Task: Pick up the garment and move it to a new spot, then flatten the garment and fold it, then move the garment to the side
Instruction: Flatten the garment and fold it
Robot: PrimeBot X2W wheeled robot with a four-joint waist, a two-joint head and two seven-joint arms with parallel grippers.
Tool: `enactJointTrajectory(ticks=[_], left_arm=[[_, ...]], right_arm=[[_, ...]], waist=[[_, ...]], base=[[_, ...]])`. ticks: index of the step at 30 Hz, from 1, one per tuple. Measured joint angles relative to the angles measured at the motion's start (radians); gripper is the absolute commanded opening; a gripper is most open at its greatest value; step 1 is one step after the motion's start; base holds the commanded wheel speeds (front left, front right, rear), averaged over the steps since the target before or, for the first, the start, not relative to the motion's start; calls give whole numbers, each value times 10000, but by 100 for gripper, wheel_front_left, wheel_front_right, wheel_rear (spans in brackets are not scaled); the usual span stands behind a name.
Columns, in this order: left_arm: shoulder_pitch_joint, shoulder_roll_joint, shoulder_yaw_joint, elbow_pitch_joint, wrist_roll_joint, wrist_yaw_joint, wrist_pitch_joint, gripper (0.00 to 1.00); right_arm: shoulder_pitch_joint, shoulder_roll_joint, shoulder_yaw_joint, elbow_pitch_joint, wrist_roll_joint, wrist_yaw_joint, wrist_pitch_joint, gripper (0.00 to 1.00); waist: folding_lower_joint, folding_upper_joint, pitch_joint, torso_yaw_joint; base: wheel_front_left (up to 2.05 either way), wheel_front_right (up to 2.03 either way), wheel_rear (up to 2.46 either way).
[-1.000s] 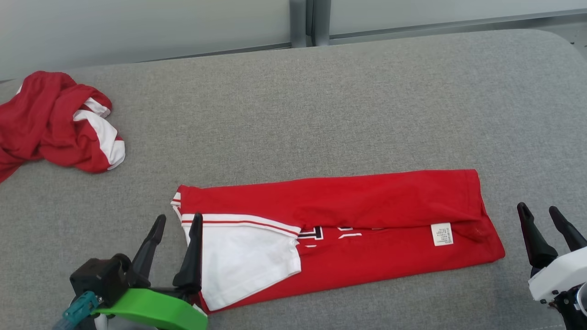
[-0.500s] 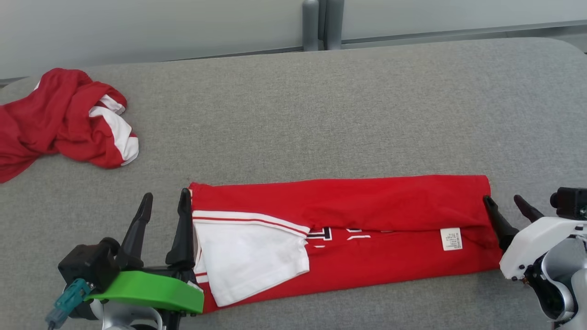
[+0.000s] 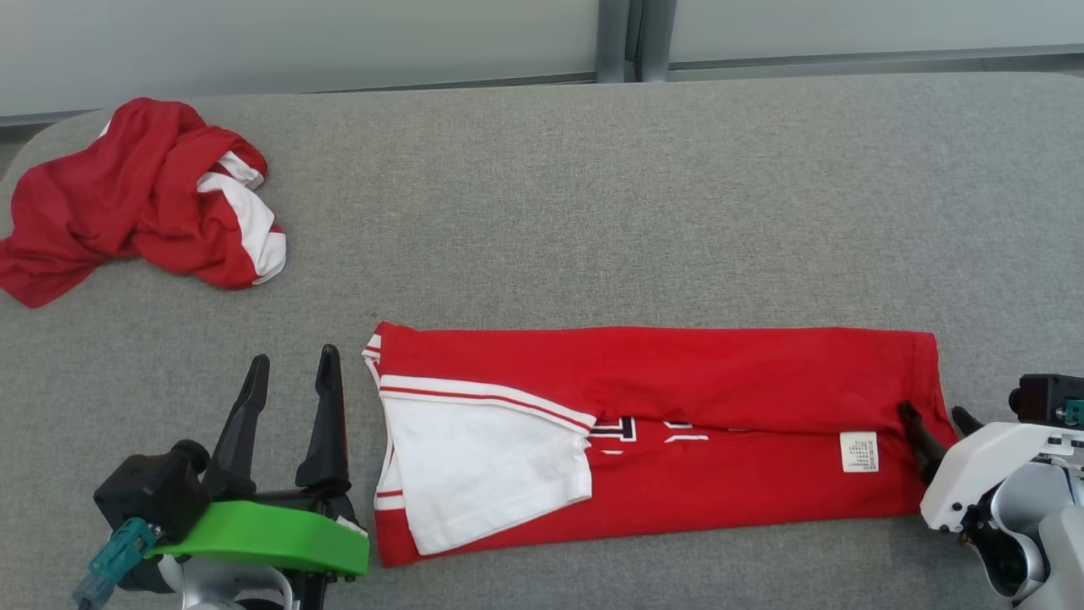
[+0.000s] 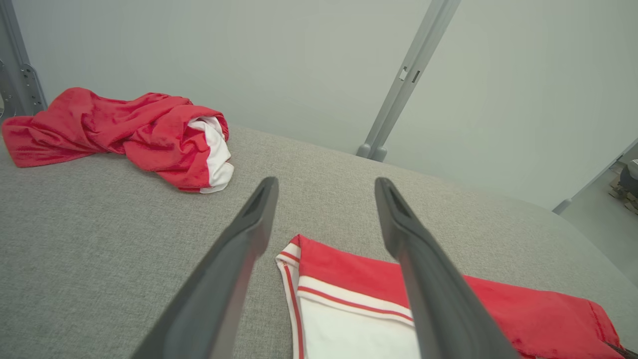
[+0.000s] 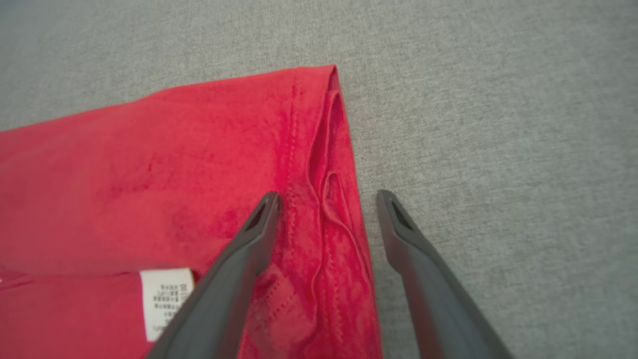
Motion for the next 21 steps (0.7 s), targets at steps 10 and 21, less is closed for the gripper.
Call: enactJointTrajectory(ticks=[10,21], left_arm=[[-1,31,19,-4,-10,33,-35,100],[13,59,10,-10,-25,84,-75,100]], right_arm=[[-353,-77,663,454,-194,10,-169,0],[-631,-309,460,40,466,12,102,0]], waist=[[0,0,67,-48],[0,0,42,-229]], base=[[0,0,0],[0,0,0]])
